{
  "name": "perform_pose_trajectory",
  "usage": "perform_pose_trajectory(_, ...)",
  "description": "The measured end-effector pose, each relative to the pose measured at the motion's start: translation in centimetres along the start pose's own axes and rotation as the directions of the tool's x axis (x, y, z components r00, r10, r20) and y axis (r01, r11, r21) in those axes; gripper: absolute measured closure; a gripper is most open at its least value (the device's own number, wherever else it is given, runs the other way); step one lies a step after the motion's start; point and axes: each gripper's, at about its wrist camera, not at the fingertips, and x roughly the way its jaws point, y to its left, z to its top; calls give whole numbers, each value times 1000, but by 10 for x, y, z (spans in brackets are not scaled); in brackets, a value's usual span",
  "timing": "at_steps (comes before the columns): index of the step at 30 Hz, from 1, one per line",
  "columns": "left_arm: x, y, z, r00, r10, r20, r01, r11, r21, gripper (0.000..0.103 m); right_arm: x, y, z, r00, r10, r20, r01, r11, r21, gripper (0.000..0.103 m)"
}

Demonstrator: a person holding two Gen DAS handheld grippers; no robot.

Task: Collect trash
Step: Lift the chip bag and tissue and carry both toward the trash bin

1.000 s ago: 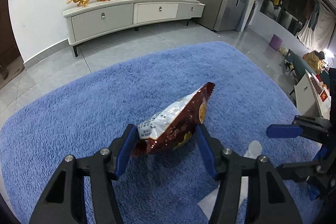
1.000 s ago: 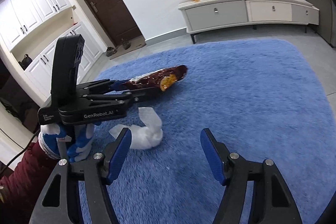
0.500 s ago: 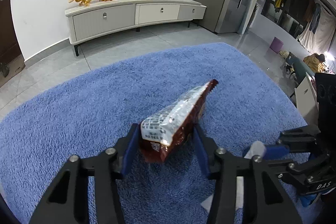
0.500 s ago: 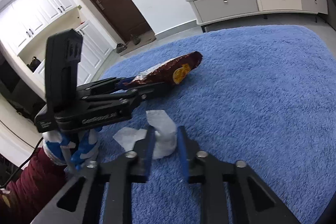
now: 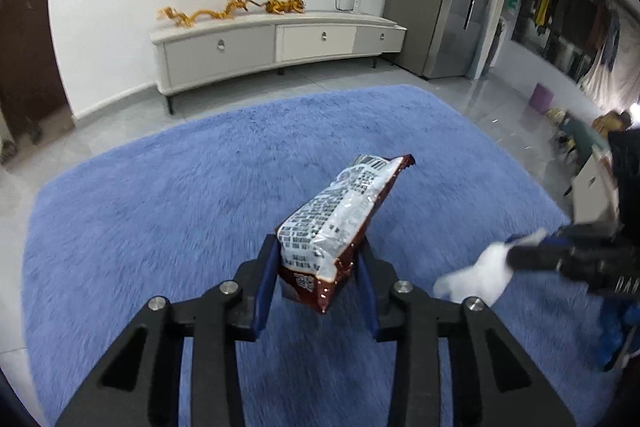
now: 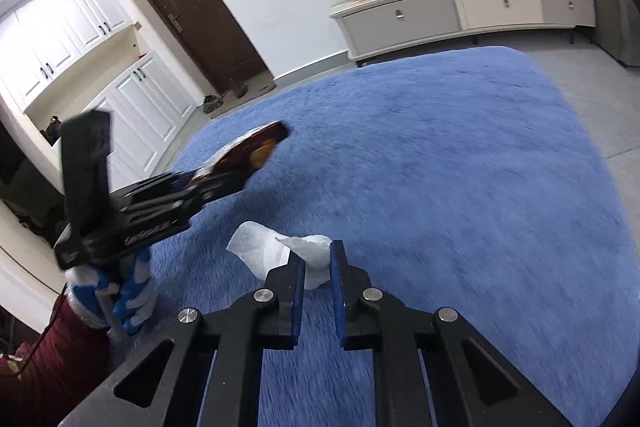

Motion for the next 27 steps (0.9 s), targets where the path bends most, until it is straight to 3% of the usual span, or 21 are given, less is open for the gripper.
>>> perform_pose_trajectory(3, -23, -19, -17, 999, 27, 19, -27, 999, 24, 69, -17, -4, -14, 1000, -27, 5, 27, 999, 21, 91)
perform_pose_trajectory(14, -96, -62, -68, 990, 118, 79, -116, 993, -30, 69, -59, -5, -56, 994, -111, 7, 110, 991, 77, 91)
perform_pose_trajectory(27, -136, -76, -92, 978, 178, 111, -172, 983, -69, 69, -91, 19, -73, 991, -120, 64, 117, 992, 49, 91)
